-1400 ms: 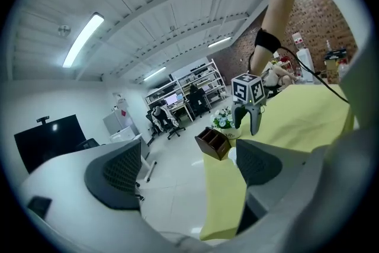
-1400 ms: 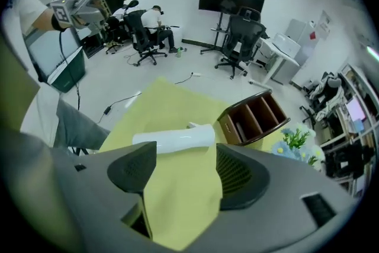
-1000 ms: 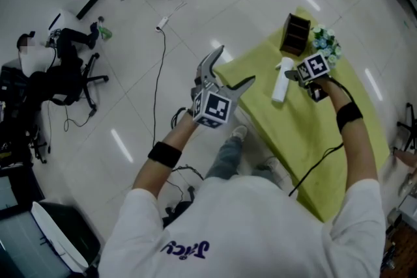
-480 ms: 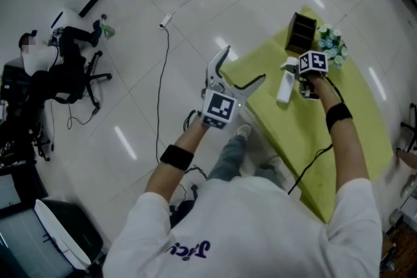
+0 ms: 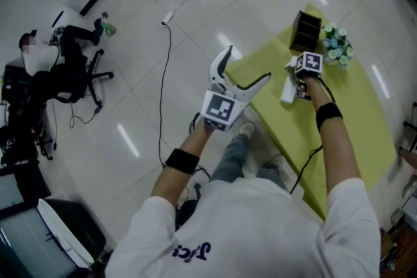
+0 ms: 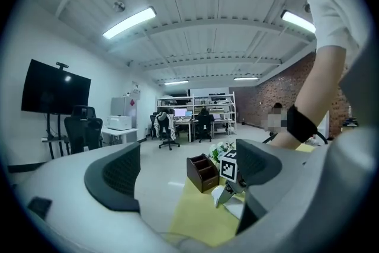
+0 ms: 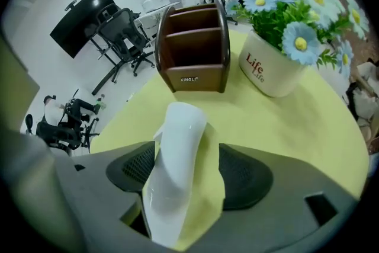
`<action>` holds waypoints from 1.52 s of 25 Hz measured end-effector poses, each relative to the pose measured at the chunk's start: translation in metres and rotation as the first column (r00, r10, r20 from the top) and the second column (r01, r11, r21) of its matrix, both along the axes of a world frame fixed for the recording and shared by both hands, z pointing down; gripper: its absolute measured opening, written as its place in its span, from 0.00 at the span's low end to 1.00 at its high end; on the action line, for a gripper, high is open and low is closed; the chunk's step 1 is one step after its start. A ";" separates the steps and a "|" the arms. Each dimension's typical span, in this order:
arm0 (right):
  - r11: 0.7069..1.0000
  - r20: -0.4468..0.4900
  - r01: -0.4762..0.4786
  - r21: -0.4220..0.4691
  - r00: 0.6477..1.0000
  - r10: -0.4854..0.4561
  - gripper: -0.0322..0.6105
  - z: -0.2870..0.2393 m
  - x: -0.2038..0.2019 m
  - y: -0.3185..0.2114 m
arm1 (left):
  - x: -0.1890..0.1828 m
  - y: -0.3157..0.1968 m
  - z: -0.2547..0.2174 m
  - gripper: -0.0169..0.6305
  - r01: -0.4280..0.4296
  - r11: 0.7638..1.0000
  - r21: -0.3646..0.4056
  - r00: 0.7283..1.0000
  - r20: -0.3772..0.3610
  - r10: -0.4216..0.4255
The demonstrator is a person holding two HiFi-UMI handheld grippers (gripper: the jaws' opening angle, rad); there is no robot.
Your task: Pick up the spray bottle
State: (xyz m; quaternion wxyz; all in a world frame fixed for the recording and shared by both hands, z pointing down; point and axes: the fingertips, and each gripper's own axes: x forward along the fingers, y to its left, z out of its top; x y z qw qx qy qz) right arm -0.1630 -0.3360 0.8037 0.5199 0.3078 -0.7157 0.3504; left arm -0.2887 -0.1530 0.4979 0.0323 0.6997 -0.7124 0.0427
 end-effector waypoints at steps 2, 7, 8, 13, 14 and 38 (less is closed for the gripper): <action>1.000 -0.010 -0.003 -0.018 1.000 0.003 0.58 0.007 -0.002 0.004 | -0.003 0.002 0.004 0.78 0.009 1.000 -0.010 1.000 -0.007 -0.009; 0.999 -0.046 -0.037 -0.024 0.998 0.036 0.58 0.025 -0.003 0.007 | -0.006 0.006 0.007 0.78 0.025 1.000 -0.014 0.999 -0.027 -0.026; 0.999 -0.046 -0.043 -0.014 0.998 0.042 0.58 0.024 -0.004 0.007 | -0.007 0.007 0.008 0.78 0.026 0.999 -0.019 0.999 -0.021 -0.027; 0.999 -0.082 -0.025 0.038 0.996 0.028 0.55 0.021 -0.008 0.006 | -0.013 0.010 0.012 0.78 0.042 0.999 -0.027 0.999 -0.002 -0.042; 0.999 -0.090 -0.019 0.031 0.996 0.022 0.47 0.021 -0.009 0.009 | -0.015 0.011 0.013 0.78 0.045 0.998 -0.031 0.999 0.005 -0.045; 0.910 0.301 0.264 0.321 0.882 -0.362 0.44 -0.121 -0.019 0.038 | 0.021 0.008 -0.011 0.78 -0.004 1.000 -0.017 1.000 0.005 0.004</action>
